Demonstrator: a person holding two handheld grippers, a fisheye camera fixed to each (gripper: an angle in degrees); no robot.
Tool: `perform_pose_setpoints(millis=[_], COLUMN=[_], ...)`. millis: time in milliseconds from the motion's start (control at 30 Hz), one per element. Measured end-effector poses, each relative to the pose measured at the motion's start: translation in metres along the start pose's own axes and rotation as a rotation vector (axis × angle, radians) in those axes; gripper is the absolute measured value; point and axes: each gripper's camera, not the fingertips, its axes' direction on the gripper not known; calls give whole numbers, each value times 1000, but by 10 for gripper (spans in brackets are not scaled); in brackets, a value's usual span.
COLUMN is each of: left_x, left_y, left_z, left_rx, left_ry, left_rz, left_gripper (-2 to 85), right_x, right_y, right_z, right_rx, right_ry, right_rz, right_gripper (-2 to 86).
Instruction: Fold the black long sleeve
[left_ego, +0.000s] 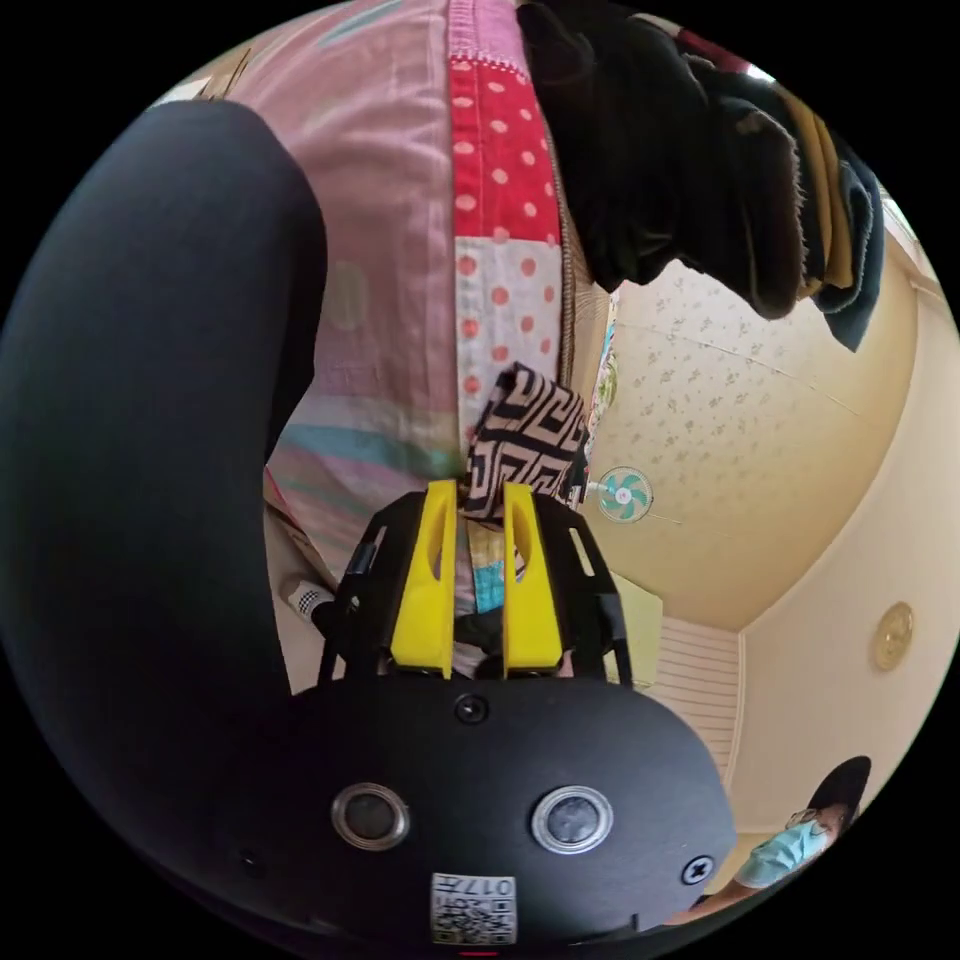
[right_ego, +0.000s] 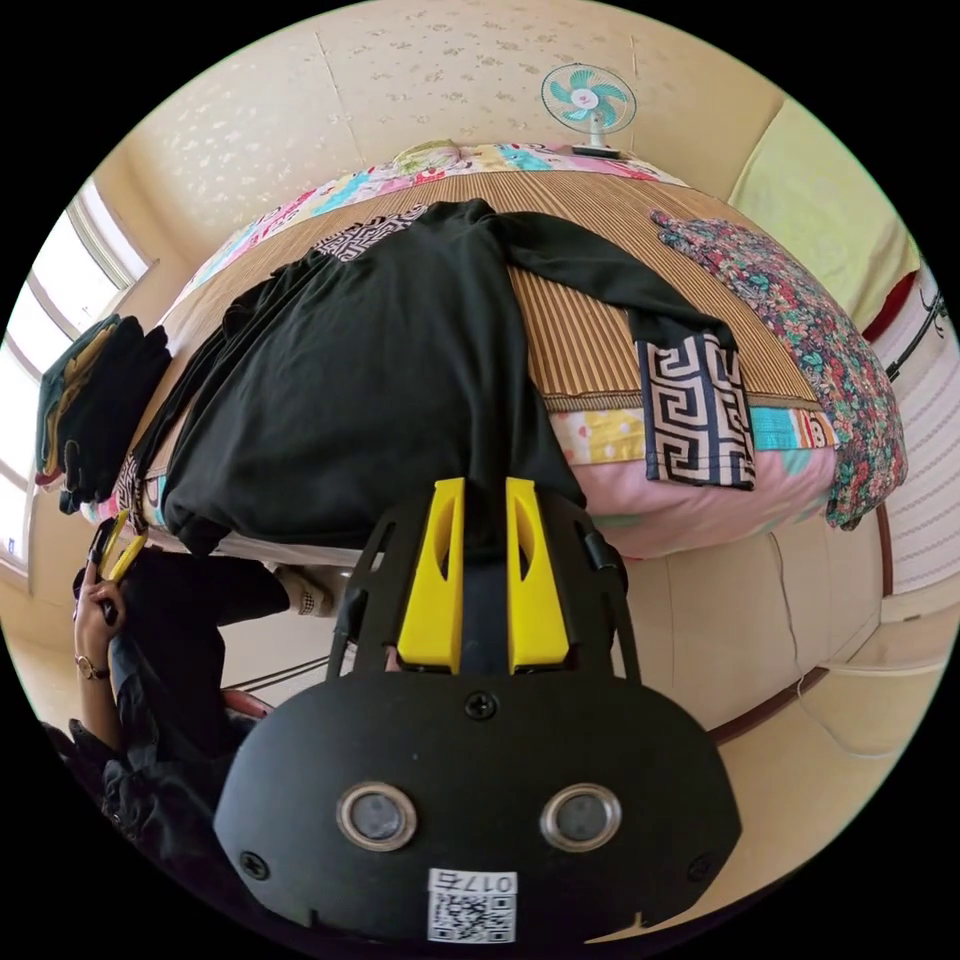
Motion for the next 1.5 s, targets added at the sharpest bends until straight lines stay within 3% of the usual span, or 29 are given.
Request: perform_pose_setpoints(millis=[100, 200, 267, 400, 500, 600, 767, 800, 867, 967, 1100, 1233, 1333, 1433, 1500], left_x=[7, 47, 103, 206, 296, 378, 448, 448, 423, 352, 264, 169, 105, 59, 44], left_y=[-2, 17, 34, 63, 94, 134, 256, 267, 297, 320, 329, 321, 318, 319, 320], left_z=[-21, -77, -123, -141, -93, 8, 233, 258, 346, 377, 323, 216, 154, 142, 153], left_rx=[4, 185, 350, 485, 480, 333, 46, -2, -282, -499, -460, -326, -243, -319, -396], left_ry=[4, 8, -41, -33, 18, 122, 139, 113, 25, 43, -92, -285, -403, -428, -432], left_rz=[34, 201, 386, 650, 851, 996, 1219, 1239, 1199, 1153, 1166, 1102, 978, 865, 837], left_gripper=[38, 31, 29, 27, 28, 31, 44, 48, 85, 98, 108, 126, 138, 135, 112], right_x=[4, 20, 33, 56, 61, 63, 62, 59, 55, 50, 53, 72, 94, 111, 129], right_y=[2, 0, -2, -9, -14, -18, -29, -32, -34, -40, -49, -52, -44, -37, -63], right_z=[-8, -16, -18, -22, -27, -35, -48, -52, -59, -69, -81, -99, -134, -166, -148], right_rx=[15, 23, 21, 11, 0, -1, -14, -14, -9, -7, -10, 29, 168, 321, 165], right_ry=[-14, -78, -135, -242, -264, -260, -219, -198, -169, -125, -106, -159, -192, -109, -175], right_rz=[21, 79, 118, 177, 173, 165, 160, 152, 135, 105, 93, 110, 159, 224, 251], right_gripper=[68, 62, 55, 44, 42, 42, 44, 48, 54, 62, 67, 73, 79, 84, 87])
